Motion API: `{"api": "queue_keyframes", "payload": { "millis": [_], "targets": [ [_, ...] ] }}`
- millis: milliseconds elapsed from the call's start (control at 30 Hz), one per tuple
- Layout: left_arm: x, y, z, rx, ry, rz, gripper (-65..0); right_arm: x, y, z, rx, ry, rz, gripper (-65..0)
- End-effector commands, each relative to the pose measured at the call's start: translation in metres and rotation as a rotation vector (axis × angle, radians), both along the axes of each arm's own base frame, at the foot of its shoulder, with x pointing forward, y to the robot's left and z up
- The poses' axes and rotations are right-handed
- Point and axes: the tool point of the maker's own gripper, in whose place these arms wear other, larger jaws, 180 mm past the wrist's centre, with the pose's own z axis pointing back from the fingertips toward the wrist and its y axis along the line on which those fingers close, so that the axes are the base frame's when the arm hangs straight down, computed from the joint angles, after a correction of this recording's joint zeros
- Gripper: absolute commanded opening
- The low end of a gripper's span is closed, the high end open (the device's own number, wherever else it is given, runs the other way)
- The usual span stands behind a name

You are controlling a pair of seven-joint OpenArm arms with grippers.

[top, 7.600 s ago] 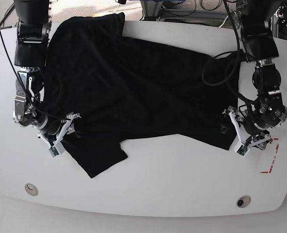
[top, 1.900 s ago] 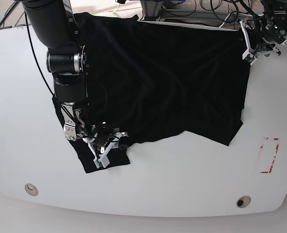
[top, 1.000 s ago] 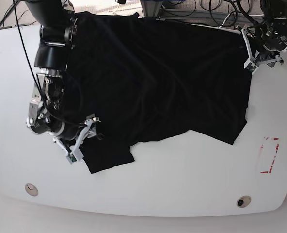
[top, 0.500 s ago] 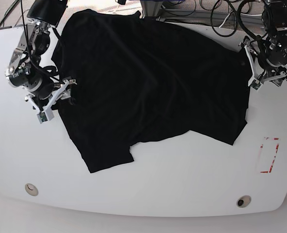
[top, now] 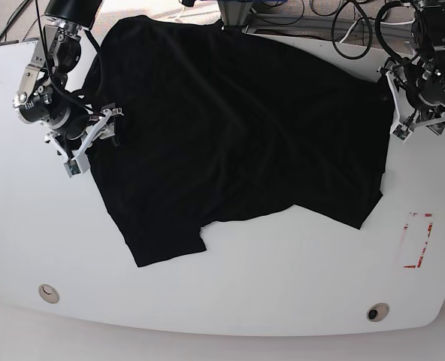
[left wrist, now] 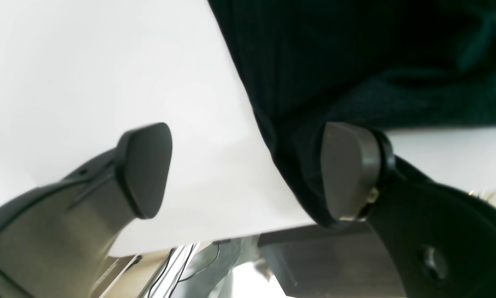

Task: Layout the t-shirt on the table in an organized manner, then fold the t-shirt properly
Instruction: 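Release the shirt and move the right gripper to the shoulder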

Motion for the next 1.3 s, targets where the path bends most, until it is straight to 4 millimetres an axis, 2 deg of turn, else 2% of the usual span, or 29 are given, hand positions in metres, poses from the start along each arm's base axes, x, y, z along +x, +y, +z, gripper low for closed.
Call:
{"api": "queue_keyframes", "payload": {
  "millis": [0, 267, 400, 567, 633, 833, 1000, 1167, 1267],
  "targets": [
    [-0.002, 0.005, 0.011, 0.043, -0.01, -0.03, -12.1, 0.013, -0.001, 0.016, 0.002, -0.063, 0.004, -23.1],
    [-0.023, 0.006, 0.003, 0.056, 0.05, -0.048, -12.2, 0.02, -0.002, 0.014, 0.016, -0.058, -0.006, -23.1],
    [-0.024, 0.003, 0.002, 0.072, 0.073, -0.102, -12.5, 0.02, -0.002, 0.006, 0.034, -0.038, -0.011, -23.1],
    [-0.017, 0.0, 0.007, 0.042, 0.055, -0.122, -12.5, 0.025, -0.003, 0.008, 0.039, -0.046, -0.014, -23.1],
    [-0.002, -0.004, 0.015, 0.015, 0.009, -0.126, -12.6, 0.026, -0.003, 0.009, 0.036, -0.048, -0.015, -23.1],
    [0.043, 0.006, 0.048, -0.016, -0.171, -0.025, -12.6, 0.039, -0.004, 0.017, 0.042, -0.074, -0.016, -23.1],
    [0.086, 0.001, 0.076, -0.022, -0.314, 0.017, -12.6, 0.062, 0.0, 0.015, 0.083, -0.07, -0.014, -23.1],
    [0.105, -0.008, 0.075, 0.012, -0.327, 0.024, -12.6, 0.086, 0.018, 0.008, 0.143, -0.067, 0.02, -23.3],
    [0.113, -0.023, 0.065, 0.022, -0.305, -0.008, -13.1, 0.092, 0.029, -0.002, 0.172, -0.055, 0.037, -23.5]
  ]
}}
